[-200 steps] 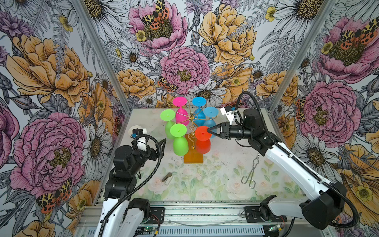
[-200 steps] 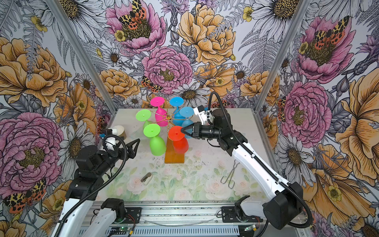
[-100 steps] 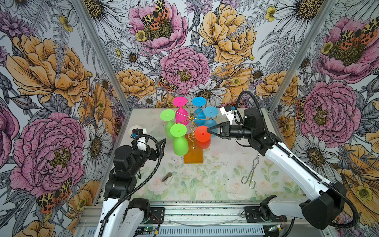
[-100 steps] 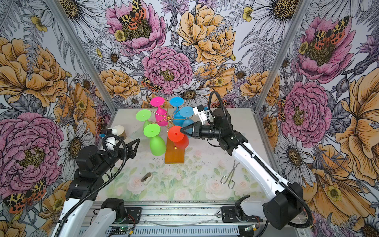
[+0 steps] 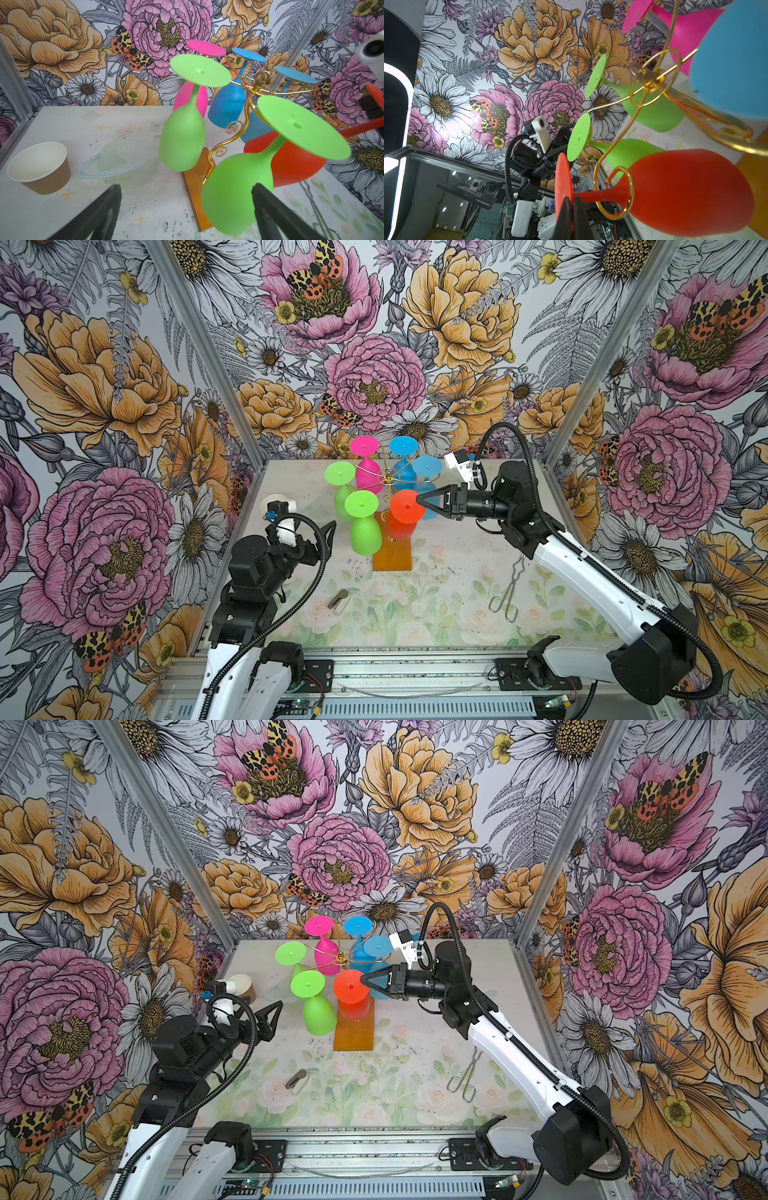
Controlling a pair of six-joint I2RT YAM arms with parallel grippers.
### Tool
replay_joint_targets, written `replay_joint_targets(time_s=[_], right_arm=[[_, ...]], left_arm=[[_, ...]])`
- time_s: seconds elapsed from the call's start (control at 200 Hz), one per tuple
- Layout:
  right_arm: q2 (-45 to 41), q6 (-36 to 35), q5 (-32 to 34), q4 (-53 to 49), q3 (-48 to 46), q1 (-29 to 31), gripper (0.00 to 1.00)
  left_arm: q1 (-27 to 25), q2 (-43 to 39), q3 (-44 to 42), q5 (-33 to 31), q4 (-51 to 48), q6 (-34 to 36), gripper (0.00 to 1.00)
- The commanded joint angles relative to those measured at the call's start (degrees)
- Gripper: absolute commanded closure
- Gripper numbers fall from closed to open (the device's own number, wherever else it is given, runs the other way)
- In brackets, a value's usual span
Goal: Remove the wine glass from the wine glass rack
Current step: 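Close the right gripper on the red glass foot and pull it off the rack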
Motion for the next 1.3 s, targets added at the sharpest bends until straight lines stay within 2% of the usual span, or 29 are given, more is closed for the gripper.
replay_joint_targets(time_s=[0.0, 0.26, 0.711, 1.296], right_arm=[[0.5, 0.6, -1.0, 2.6, 0.9, 0.0, 1.0], [2.1, 0.3, -1.1, 2.4, 1.7, 0.4, 1.0], [5.1, 0.4, 3.2, 2.7, 4.9, 0.5, 1.0], [3.1, 2.8, 13.8, 4.5, 2.1, -0.9, 1.0]], left_arm=[[-0.5, -0.7, -0.9, -1.4, -0.1, 0.6, 0.01], [-0.4, -0.9, -1.0, -1.6, -0.2, 0.5, 0.01], [-0.5, -0.9, -0.9, -1.7, -0.2, 0.6, 0.01], [-0.4, -1.0, -0.9, -1.4, -0.2, 0.6, 0.01]])
